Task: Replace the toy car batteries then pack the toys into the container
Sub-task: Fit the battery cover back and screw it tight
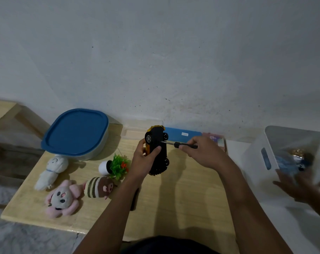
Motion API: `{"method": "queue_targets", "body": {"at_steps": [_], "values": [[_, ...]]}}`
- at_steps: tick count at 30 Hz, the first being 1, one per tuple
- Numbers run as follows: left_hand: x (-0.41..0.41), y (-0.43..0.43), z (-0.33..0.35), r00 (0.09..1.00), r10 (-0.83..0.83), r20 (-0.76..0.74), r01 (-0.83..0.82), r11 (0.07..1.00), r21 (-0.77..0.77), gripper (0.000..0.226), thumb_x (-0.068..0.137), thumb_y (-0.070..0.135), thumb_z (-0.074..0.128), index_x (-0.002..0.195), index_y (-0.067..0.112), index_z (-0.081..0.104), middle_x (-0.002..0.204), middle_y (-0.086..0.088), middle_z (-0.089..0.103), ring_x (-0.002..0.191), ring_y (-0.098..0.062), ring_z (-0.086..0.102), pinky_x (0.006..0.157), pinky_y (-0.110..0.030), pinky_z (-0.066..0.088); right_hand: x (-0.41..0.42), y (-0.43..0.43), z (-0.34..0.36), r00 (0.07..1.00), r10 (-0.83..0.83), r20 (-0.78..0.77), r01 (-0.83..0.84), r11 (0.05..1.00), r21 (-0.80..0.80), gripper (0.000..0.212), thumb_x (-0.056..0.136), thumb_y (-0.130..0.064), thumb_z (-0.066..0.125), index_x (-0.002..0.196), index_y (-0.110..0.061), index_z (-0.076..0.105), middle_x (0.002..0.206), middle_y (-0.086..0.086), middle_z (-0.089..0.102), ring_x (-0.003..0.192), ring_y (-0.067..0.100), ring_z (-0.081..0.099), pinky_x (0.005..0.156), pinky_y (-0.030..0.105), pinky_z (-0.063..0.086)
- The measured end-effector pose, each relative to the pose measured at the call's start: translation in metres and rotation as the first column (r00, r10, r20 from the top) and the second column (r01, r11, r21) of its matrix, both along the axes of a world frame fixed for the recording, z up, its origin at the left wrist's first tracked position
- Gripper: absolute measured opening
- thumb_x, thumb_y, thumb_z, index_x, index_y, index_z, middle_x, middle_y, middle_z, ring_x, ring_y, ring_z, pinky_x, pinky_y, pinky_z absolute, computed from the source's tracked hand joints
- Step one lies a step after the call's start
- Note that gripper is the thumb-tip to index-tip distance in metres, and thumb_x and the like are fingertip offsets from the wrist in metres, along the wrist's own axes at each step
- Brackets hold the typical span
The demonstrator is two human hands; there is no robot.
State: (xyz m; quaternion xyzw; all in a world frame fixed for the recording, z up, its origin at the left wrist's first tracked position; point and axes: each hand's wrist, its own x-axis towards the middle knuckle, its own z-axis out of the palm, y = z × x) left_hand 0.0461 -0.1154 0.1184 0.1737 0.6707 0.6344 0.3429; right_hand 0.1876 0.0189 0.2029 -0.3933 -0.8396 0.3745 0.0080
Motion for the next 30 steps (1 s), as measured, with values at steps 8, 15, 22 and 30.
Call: {"method": "queue_targets", "body": {"at_steps": [8,15,22,30], "values": [[-0.001,-0.001,0.002,1.000,-0.011,-0.017,0.011,1.000,-0.007,0.036,0.091,0.021,0.067,0.121,0.034,0.052,0.109,0.003,0.067,0.101,-0.016,0.067,0.081,-0.031,0.057,-0.001,-0.002,0.002,0.999,0.004,0.046,-0.002,0.999,-0.042,0.029,0.089,-0.047,0.064,0.105,-0.025,0.053,0.085,-0.011,0.055,0.070,0.005,0.053,0.054,0.025,0.035],[0.000,-0.003,0.004,1.000,-0.030,0.003,0.030,0.999,0.012,0.038,0.092,0.020,0.066,0.125,0.032,0.052,0.109,0.004,0.067,0.099,-0.012,0.067,0.075,-0.025,0.057,-0.008,-0.003,0.001,1.000,-0.013,0.013,0.013,1.000,0.025,0.039,0.097,-0.046,0.051,0.077,-0.014,0.061,0.065,0.000,0.051,0.059,0.015,0.048,0.055,0.028,0.032],[0.001,-0.003,0.000,1.000,-0.020,0.009,0.020,1.000,0.010,0.039,0.092,0.020,0.067,0.128,0.028,0.053,0.108,0.000,0.068,0.099,-0.015,0.068,0.078,-0.027,0.057,-0.008,-0.004,0.002,0.999,0.005,0.034,-0.006,1.000,0.030,0.021,0.089,-0.042,0.064,0.096,-0.023,0.060,0.080,-0.007,0.059,0.065,0.007,0.054,0.053,0.024,0.036],[0.002,-0.001,-0.002,1.000,-0.009,0.010,0.009,1.000,0.007,0.038,0.091,0.020,0.067,0.126,0.029,0.054,0.110,0.000,0.068,0.100,-0.018,0.068,0.087,-0.038,0.058,-0.011,-0.010,-0.001,0.999,-0.005,0.033,0.006,1.000,-0.027,0.029,0.092,-0.047,0.058,0.096,-0.018,0.058,0.078,-0.004,0.057,0.071,0.013,0.057,0.056,0.027,0.037]]}}
